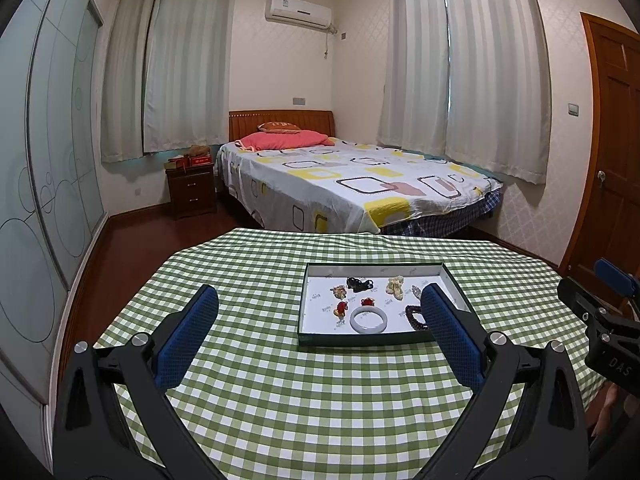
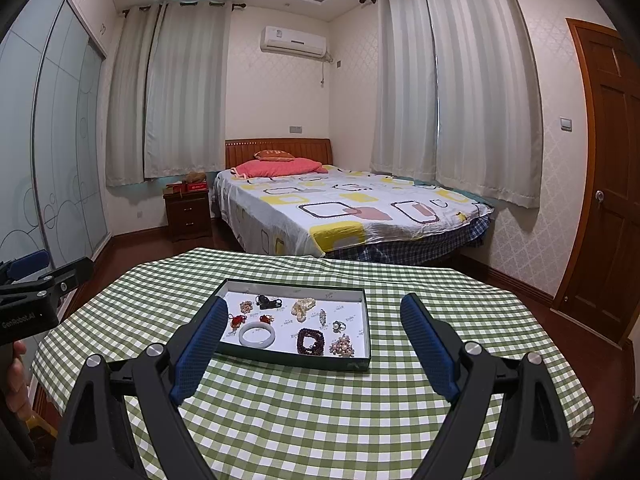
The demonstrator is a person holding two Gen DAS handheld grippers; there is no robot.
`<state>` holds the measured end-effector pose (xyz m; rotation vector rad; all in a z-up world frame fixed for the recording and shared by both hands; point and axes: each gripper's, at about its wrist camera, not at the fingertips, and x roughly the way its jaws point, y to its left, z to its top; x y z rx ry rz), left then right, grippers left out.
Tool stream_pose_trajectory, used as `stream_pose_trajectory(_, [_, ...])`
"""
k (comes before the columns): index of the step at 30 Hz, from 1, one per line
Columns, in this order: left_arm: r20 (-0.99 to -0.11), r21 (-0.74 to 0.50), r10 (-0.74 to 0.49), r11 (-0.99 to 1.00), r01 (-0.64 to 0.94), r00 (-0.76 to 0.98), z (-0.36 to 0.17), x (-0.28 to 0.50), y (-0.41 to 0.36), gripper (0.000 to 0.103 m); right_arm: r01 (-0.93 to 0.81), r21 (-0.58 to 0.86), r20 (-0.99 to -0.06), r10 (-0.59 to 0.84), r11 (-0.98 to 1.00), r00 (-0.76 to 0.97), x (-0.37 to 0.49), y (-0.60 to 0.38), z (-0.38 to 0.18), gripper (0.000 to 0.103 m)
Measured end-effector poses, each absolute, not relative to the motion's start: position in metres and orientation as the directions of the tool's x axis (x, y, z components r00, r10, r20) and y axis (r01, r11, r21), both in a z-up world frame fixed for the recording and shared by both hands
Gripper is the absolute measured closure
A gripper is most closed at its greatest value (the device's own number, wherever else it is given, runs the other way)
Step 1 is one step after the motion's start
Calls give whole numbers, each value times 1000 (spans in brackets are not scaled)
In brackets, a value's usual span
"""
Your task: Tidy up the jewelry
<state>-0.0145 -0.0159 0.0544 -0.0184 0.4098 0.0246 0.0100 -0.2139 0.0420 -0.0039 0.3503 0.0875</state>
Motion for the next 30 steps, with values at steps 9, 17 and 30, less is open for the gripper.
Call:
stream_pose_trajectory(9, [-397,-13,22,999,-29,917,54,-14,-16,5,-90,10,-349,87,996,933,11,-213,39,18])
stream_pose_trajectory(17, [-397,-16,24,999,-33,917,53,-14,-15,5,-89,11,-349,87,996,933,11,-213,39,18])
stream_pose_trajectory(30, [-386,-20,22,999,-33,922,54,-16,-19,5,-91,8,-353,88,996,932,8,-212,38,18])
